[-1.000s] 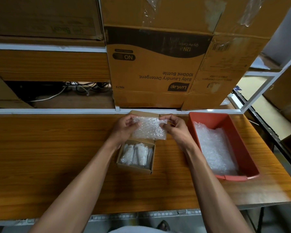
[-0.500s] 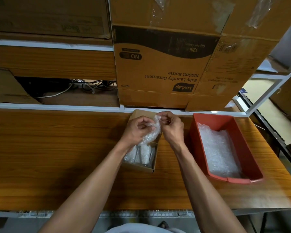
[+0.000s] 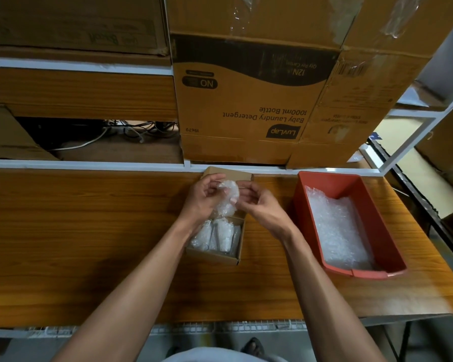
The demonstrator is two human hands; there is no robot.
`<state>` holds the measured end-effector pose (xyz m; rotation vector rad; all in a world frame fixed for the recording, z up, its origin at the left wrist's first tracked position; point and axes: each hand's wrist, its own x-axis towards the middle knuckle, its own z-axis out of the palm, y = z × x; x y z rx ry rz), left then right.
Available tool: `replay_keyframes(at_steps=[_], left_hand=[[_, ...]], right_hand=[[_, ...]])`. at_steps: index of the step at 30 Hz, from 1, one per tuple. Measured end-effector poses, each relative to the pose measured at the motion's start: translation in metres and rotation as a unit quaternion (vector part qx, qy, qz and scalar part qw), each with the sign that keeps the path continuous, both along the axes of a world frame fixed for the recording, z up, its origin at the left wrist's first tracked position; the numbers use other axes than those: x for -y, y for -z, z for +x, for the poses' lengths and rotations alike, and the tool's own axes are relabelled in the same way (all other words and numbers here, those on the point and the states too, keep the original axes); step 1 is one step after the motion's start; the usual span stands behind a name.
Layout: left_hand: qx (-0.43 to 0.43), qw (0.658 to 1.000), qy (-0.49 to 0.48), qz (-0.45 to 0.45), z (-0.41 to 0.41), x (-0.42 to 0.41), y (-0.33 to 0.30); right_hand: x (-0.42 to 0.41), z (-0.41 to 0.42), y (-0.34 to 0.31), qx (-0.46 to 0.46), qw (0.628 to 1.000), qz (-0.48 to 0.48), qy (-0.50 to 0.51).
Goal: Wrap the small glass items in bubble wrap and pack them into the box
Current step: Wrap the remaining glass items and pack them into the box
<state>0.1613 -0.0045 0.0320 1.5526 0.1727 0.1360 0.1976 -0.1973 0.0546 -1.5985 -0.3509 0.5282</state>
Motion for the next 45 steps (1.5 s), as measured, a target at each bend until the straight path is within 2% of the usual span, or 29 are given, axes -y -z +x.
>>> replay_keyframes(at_steps=[2, 5, 10, 14, 19, 25, 30, 34, 40, 45], left_hand=[[-0.004, 1.0, 0.003, -0.019, -0.001, 0.001, 0.001], [-0.02, 0.999, 0.005, -0.048, 0.0, -0.003, 0.003], [-0.041, 0.994, 0.02, -0.099, 0.005, -0.023, 0.006], [-0.038, 0.996, 0.045, -0.064, 0.01, -0.037, 0.009], [-0.028, 0.992, 0.111, 0.052, 0.008, -0.054, 0.017], [-0.086, 0.994, 0.064, -0.019, -0.004, -0.059, 0.043], [-0.111, 0.989, 0.076, -0.066, -0.018, -0.061, 0.054], [-0.094, 0.993, 0.058, -0.039, -0.024, -0.065, 0.058], [-0.084, 0.995, 0.026, -0.041, -0.026, -0.062, 0.065], [-0.098, 0.995, 0.026, -0.019, -0.029, -0.052, 0.068]], right_hand=[[-0.006, -0.005, 0.004, 0.009, 0.999, -0.026, -0.021], [-0.013, -0.007, 0.008, 0.022, 0.999, -0.049, 0.0], [-0.013, 0.003, 0.015, -0.004, 0.999, -0.019, 0.027], [-0.018, 0.008, 0.018, -0.02, 0.999, -0.006, 0.036], [-0.024, 0.012, 0.026, -0.023, 0.999, -0.014, 0.039], [-0.038, 0.015, 0.037, -0.027, 0.996, -0.036, 0.074], [-0.044, 0.017, 0.049, -0.006, 0.995, -0.075, 0.064], [-0.044, 0.021, 0.049, 0.007, 0.995, -0.09, 0.033], [-0.043, 0.024, 0.05, -0.028, 0.997, -0.071, -0.001], [-0.044, 0.021, 0.047, 0.012, 0.995, -0.101, 0.001]])
